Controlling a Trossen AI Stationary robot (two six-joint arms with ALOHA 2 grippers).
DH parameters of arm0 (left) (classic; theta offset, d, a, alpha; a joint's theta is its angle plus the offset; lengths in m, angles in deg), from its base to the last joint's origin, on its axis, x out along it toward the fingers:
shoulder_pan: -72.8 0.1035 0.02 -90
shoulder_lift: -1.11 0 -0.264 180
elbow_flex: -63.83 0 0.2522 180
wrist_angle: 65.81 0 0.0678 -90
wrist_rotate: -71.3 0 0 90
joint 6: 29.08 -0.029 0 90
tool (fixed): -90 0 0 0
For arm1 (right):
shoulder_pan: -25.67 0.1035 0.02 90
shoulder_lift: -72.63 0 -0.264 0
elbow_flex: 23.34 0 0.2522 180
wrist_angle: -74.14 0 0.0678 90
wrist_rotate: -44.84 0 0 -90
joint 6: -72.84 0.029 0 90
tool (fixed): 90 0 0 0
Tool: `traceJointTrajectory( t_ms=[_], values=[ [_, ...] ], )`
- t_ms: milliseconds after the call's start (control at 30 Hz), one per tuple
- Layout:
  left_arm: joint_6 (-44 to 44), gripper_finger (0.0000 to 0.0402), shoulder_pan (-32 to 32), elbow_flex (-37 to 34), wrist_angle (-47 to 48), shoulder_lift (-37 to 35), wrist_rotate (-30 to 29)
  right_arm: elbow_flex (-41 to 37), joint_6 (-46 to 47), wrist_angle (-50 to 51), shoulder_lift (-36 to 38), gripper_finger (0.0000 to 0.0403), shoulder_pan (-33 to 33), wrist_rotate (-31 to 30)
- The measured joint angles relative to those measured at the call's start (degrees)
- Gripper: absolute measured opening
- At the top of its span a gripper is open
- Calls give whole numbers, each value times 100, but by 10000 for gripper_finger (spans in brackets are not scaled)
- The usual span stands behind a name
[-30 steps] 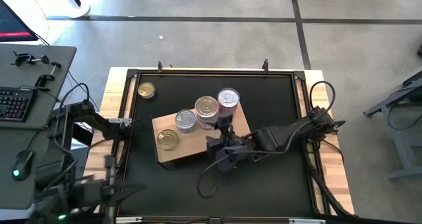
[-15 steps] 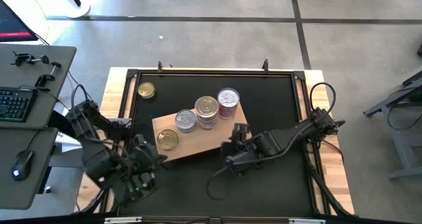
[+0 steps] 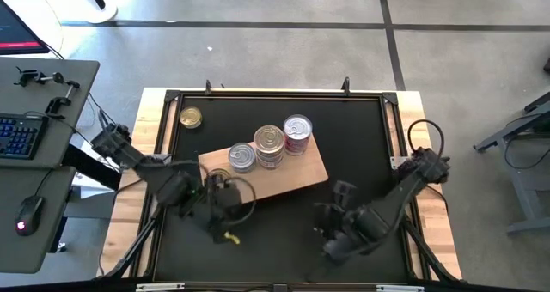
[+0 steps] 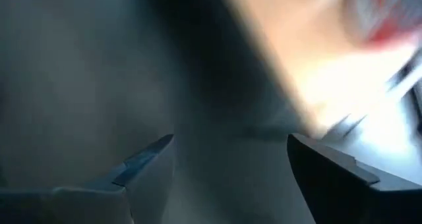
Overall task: Stack canned seafood by type on shelf
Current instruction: Adjust the green tuna can on the shelf
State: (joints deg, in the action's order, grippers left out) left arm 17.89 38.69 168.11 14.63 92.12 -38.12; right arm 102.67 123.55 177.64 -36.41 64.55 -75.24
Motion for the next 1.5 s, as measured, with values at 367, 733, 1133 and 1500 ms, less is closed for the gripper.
traceJointTrajectory(
  t_ms=[367, 733, 1133, 1500],
  values=[
    [93, 0, 792, 4, 442, -437, 1445, -3493, 2961, -3704, 1434, 239, 1105, 1015],
    [975, 0, 595, 2, 1347, 320, 728, -3732, 2625, -5285, 1462, 238, 973, -285],
    [959, 0, 621, 4, 1724, 553, 531, -3725, 1806, -5487, 1462, 238, 492, -114],
    [484, 0, 1068, 4, 1901, 553, 186, -3722, 1356, -5489, 1462, 238, 383, -120]
  ],
)
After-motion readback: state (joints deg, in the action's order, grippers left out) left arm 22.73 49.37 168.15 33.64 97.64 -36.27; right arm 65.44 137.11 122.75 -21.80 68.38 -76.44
